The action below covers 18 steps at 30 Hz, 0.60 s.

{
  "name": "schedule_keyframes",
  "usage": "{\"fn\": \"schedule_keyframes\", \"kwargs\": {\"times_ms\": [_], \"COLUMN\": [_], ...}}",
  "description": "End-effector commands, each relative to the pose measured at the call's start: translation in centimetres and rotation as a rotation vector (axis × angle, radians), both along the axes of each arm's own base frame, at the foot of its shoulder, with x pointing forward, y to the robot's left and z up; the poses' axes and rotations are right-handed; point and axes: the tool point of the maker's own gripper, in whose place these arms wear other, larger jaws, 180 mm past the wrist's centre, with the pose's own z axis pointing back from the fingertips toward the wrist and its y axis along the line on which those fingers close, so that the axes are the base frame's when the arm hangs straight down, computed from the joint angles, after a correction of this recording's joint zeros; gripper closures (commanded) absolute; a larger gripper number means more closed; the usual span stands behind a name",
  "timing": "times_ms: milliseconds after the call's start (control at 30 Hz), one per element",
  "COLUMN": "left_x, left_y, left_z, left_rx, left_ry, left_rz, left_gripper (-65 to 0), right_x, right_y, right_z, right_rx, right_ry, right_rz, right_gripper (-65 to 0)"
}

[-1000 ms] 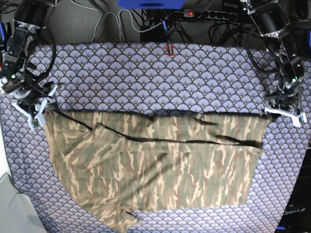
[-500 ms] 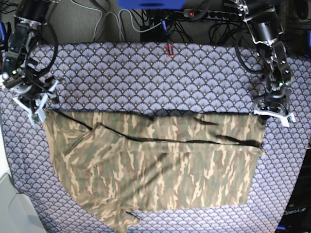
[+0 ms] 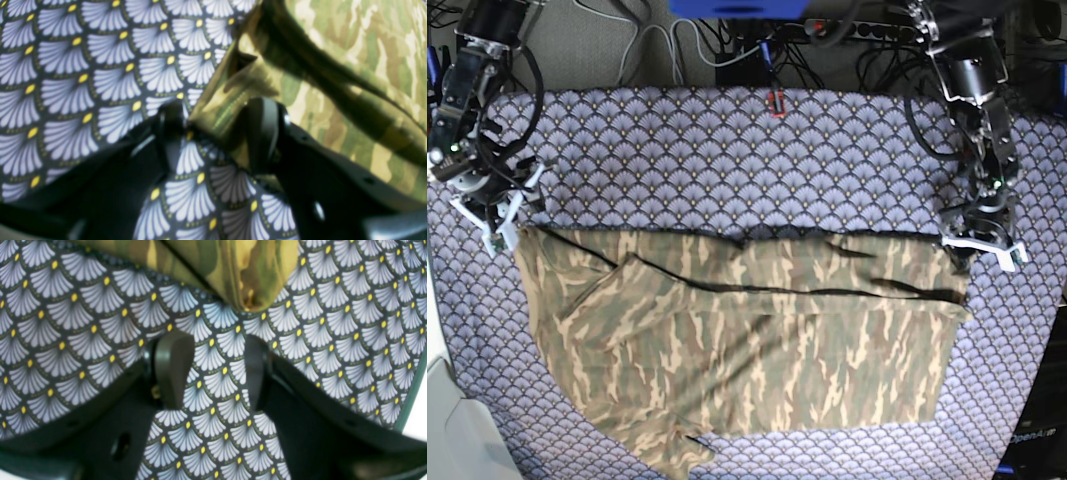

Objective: Fold the T-shirt properly
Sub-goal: 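Regrasp the folded edge with both grippers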

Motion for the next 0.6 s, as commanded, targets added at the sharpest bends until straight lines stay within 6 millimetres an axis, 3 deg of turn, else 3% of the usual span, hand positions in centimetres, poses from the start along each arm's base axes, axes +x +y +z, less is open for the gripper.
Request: {"fn": "schedule_keyframes", "kwargs": {"times_ms": [0,100,200,367,467,567], "left_x": [0.0,0.0,-0.1,-0.2,-0.3,-0.3], "left_y": [0.1,0.1,0.1,0.1,0.1,0.1], "left_z": [-0.2,-0.5,-0.5,-0.6,-0.6,-0.6], "left_rx": [-0.010,-0.013,-0.014,-0.013,-0.012,-0.011], "left_ry": [0.020,0.019,0.022,0.024,0.026,0.024], "left_rz": [-0.001,0.002,0.003,0.003,0.002,0.002], "left_gripper": [-29.6,-19.7,-0.6,-0.4,-0.6,-0.6], "right_x": [0.9,0.9,0.8,0.9,1.3,1.2], "right_y": [-0.5,-0.6,-1.3,-2.6,-2.3,-1.9], "right_z": [1.4,1.4,1.7,3.1,4.8,4.7], "right_rx": [-0.010,-0.015,-0.023,-0.040,-0.065,-0.059], "right_ry": [-0.050,-0.049,-0.054,-0.094,-0.140,-0.138], "right_rz": [0.001,0.000,-0.011,-0.052,-0.038,-0.040], "right_gripper": [-30.0,-30.0,-30.0,-30.2,-30.3,-30.5]}}
